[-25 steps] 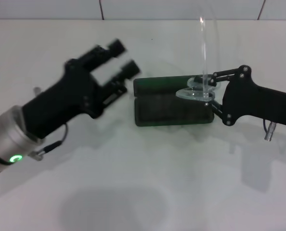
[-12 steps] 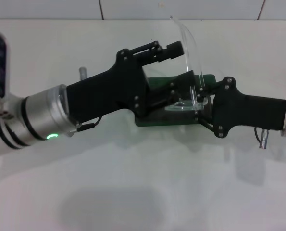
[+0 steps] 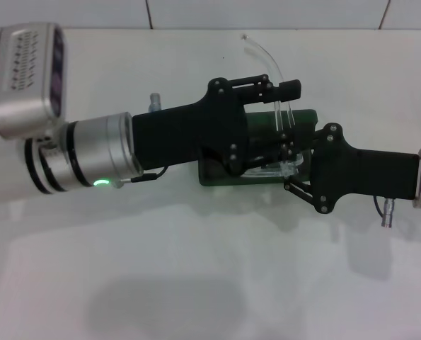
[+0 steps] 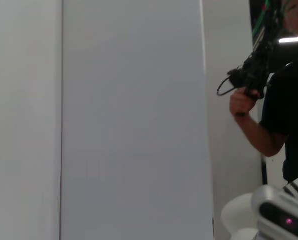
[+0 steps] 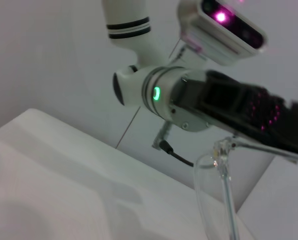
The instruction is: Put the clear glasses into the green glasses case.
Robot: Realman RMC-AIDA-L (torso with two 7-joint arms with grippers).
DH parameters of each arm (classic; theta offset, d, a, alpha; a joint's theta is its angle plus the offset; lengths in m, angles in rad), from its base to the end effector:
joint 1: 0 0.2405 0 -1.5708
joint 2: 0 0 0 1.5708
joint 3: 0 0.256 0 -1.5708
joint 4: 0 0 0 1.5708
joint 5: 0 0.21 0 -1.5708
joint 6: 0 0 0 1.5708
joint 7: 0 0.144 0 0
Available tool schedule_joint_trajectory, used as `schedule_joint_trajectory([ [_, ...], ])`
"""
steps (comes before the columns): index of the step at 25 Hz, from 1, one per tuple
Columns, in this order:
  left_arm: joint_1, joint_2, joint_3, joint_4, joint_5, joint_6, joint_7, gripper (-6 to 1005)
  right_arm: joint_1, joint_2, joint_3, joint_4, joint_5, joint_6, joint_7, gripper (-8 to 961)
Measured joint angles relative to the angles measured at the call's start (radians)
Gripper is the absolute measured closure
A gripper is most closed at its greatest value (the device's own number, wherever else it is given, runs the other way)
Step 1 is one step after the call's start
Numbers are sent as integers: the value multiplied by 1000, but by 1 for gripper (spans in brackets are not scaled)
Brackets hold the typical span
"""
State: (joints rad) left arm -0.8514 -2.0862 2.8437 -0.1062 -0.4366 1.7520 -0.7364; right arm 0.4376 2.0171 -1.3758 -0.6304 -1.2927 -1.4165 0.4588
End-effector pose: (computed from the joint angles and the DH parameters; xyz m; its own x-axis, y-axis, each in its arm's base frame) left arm -0.1647 0.3231 -0.0572 0.6116 -0.0421 0.7901 0.0583 -0.9935 -0.0980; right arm 0.2226 0.3158 -0.0326 0.7629 0.5145 -0.3914 0.2916 -0.8143 -0.5019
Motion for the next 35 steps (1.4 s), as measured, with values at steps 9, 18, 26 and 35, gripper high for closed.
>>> schedule_joint_trajectory([
  [9, -58, 3, 0, -50, 55, -52, -172, 454, 1, 2, 3, -2, 1, 3, -83, 828],
  [18, -115, 16, 0, -68, 158, -57, -331, 453, -3, 5, 8, -1, 10, 1, -141, 828],
  [26, -131, 23, 0, -86, 169, -61, -404, 454, -3, 4, 7, -1, 10, 0, -163, 829],
  [35, -138, 20, 0, -93, 193, -63, -463, 454, -4, 6, 8, 5, 13, -5, -205, 833],
])
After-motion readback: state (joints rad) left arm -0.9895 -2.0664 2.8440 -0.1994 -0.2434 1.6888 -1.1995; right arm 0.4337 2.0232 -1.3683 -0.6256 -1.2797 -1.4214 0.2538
